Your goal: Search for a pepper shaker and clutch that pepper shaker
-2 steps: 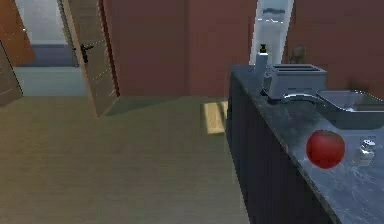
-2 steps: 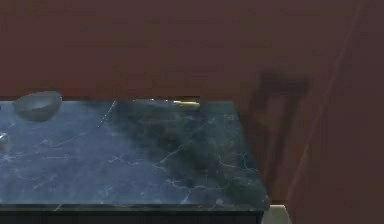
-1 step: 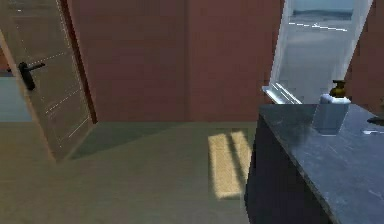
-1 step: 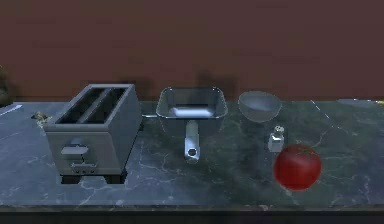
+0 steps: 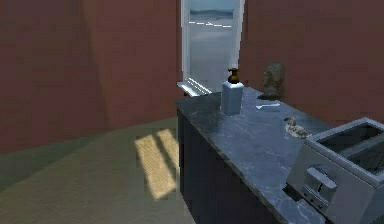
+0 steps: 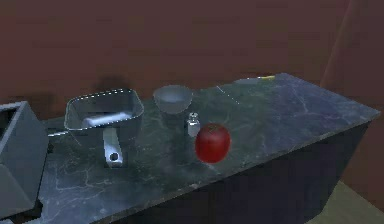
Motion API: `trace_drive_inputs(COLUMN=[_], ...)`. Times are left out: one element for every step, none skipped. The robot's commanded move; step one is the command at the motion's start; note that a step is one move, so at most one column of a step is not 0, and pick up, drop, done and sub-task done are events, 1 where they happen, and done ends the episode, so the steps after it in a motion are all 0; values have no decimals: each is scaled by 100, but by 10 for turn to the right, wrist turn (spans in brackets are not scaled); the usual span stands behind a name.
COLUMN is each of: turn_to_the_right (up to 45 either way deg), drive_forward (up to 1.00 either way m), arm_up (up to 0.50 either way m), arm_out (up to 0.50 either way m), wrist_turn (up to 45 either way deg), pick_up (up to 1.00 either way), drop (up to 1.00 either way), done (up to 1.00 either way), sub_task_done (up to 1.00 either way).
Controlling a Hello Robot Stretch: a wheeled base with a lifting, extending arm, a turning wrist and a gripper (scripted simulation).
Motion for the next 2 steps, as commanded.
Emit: trace_drive_inputs(turn_to_the_right=[0, 0], drive_forward=[0, 0], arm_up=[50, 38], arm_out=[0, 0], wrist_turn=[0, 0], pick_up=[0, 0], drop=[0, 0], done=[0, 0], sub_task_done=[0, 0])
